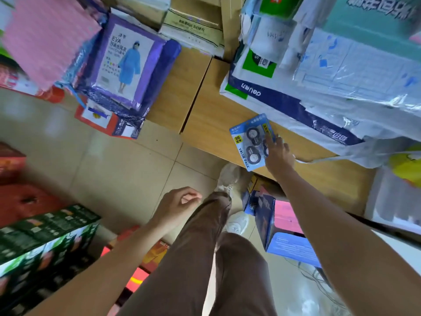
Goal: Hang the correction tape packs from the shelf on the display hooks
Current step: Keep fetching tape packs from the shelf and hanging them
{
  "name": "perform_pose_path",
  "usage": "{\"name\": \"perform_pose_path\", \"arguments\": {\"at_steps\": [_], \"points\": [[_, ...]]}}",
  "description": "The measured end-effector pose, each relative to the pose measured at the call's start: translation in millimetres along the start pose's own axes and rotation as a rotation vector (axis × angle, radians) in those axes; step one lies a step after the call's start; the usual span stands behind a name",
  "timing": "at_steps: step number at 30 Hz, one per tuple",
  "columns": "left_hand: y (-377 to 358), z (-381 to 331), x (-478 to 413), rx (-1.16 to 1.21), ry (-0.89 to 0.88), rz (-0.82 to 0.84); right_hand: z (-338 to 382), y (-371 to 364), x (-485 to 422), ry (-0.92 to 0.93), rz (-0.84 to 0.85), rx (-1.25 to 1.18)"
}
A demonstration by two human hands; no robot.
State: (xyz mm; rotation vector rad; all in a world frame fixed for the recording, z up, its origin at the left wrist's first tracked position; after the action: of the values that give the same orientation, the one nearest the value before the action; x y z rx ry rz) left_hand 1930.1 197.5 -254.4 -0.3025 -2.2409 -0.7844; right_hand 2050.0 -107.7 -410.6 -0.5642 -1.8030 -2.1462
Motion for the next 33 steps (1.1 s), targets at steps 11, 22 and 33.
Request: {"name": "perform_pose_path", "arguments": {"at_steps": [11, 22, 33], "points": [[5.5, -48.4, 45.6, 0.187, -0.011, -0.123, 26.8, 83.0, 88.5, -0.046, -0.191, -0.587], [85.6, -232.9, 156.4, 0.617, -0.342, -0.054, 88.9, 313.5, 295.1, -0.025, -0.646, -0.944], [261.7, -428.2, 195.9, 0.553, -0.826, -0.03, 133.6, 541.0, 310.1, 0.189, -1.017, -0.924]]}}
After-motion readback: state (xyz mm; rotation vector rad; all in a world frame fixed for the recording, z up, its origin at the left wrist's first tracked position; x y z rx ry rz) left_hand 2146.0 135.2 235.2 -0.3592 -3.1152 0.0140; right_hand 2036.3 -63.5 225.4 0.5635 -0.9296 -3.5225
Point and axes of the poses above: each hand's wrist, its own x-axis away from the middle knuckle, its own y-axis out of the back of the hand, z = x × y, the point moved 7 cm from there along -x, towards the middle knuckle, and after that the axes turned 3 degrees about -z, right-handed, at the moved point
